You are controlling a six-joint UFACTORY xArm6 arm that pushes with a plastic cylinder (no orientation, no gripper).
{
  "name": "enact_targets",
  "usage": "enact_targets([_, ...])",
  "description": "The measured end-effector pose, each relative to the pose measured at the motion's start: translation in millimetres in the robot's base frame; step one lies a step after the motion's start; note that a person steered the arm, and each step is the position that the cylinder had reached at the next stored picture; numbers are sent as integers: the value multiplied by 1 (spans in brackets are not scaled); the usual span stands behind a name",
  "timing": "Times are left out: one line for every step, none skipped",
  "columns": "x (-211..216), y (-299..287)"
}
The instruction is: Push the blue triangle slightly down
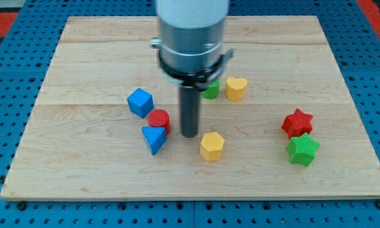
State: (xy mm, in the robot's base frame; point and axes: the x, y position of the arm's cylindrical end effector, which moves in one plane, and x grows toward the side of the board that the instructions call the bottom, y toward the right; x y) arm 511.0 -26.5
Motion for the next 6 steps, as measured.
enact_targets([24,12])
enact_targets([-1,84])
enact_targets([6,82])
enact_targets([60,41])
enact_targets([68,-42])
enact_targets([18,-112])
